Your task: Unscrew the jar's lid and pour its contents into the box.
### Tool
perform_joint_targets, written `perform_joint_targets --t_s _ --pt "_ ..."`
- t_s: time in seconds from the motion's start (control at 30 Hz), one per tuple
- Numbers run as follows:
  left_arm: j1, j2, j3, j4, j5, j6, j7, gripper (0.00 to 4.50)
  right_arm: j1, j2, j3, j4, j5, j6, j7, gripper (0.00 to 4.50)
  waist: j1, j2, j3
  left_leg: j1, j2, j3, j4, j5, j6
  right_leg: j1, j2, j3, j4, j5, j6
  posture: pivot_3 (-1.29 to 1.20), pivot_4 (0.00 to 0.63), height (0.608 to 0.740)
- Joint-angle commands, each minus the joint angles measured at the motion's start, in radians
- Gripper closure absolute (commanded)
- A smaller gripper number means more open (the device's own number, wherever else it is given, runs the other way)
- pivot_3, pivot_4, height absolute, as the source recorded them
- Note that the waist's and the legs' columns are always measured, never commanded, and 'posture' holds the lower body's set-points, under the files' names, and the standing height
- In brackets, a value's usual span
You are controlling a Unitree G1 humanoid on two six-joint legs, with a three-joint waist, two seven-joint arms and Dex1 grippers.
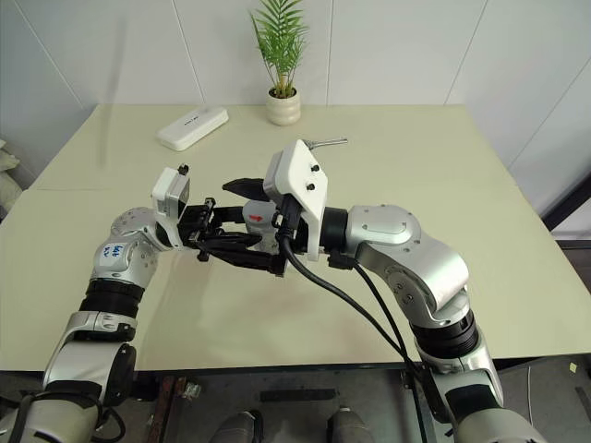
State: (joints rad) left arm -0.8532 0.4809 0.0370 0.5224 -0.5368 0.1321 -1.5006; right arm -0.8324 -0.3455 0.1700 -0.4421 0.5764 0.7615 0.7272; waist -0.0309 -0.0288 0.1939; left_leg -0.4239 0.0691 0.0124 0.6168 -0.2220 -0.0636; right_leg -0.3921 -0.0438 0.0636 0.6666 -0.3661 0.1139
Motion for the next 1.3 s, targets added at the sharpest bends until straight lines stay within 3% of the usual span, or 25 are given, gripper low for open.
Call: perform_joint_targets --t_s 0.03,0.8,1.3 --pt "-0.006 0.009 0.003 -0.044 0.000 -0.010 -0.047 2.52 -0.019 -0.003 0.002 -0.004 -0.013 -0.022 -0.003 0.00 0.000 0.000 0.000 0.000 0.000 0.000 0.000 0.000 0.000 0.000 0.000 0.000 0.000 0.000 0.000 0.00 0.150 0.740" --pt "0.029 0.011 0.003 -0.121 -0.014 -0.005 -0.048 2.52 -0.110 -0.032 0.038 0.190 -0.099 -0.025 0.053 0.00 -0.001 0.000 0.000 0.000 0.000 0.000 0.000 0.000 0.000 0.000 0.000 0.000 0.000 0.000 0.000 0.00 0.150 0.740" --pt "0.085 0.052 0.045 -0.177 -0.024 0.022 -0.023 2.52 -0.101 -0.105 -0.029 0.163 -0.097 0.001 0.044 0.00 0.001 0.000 0.000 0.000 0.000 0.000 0.000 0.000 0.000 0.000 0.000 0.000 0.001 0.000 0.000 0.00 0.150 0.740"
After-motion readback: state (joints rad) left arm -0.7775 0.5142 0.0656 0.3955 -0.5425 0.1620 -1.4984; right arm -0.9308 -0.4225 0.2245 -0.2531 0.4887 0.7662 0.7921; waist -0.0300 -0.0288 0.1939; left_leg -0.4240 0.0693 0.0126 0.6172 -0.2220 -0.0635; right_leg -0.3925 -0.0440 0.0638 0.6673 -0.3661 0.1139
